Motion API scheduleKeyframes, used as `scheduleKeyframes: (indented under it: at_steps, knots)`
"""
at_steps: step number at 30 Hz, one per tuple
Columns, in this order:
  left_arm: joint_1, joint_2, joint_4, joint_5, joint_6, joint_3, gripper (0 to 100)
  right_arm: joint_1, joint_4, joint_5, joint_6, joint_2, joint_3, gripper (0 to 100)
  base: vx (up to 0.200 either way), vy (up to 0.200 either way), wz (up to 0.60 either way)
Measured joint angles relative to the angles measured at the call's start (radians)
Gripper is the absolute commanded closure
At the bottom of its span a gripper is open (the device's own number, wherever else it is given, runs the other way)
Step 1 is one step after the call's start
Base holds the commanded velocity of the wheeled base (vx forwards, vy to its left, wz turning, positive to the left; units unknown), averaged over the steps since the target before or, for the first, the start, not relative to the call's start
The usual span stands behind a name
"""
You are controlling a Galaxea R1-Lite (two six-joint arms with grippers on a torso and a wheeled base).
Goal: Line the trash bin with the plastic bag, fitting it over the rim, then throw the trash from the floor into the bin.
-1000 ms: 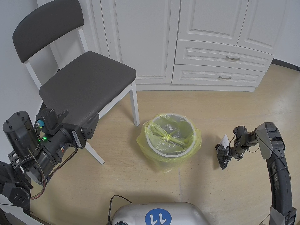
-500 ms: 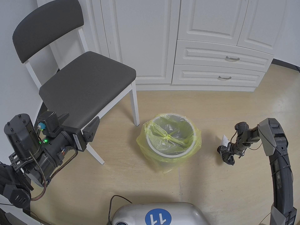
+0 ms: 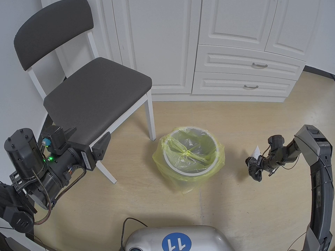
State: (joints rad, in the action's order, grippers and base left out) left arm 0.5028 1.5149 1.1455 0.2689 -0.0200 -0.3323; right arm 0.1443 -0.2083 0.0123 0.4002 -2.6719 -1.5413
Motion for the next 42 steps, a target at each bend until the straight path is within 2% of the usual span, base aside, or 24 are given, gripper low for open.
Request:
scheduleKeyframes:
  at_steps: [6,14,27,34,42]
  knots:
    - [-0.001,0.000,-0.001,0.002,0.024,0.003,0,-0.001,-0.152,0.013,0.054,0.065,0.140,100,0.000,0.000,0.00]
    - [-0.002,0.001,-0.001,0.005,0.030,0.005,0,-0.014,-0.337,0.060,0.069,0.147,0.286,100,0.000,0.000,0.00]
    - [-0.004,0.014,-0.001,0.008,0.030,-0.006,0,-0.080,-0.364,0.067,0.053,0.311,0.415,100,0.000,0.000,0.00]
    - [-0.010,0.011,0.000,0.011,0.061,-0.007,0,-0.167,-0.391,0.063,0.036,0.465,0.526,100,0.000,0.000,0.00]
    - [-0.016,0.003,0.009,0.013,0.072,-0.007,0,-0.253,-0.506,0.056,-0.024,0.613,0.664,100,0.000,0.000,0.00]
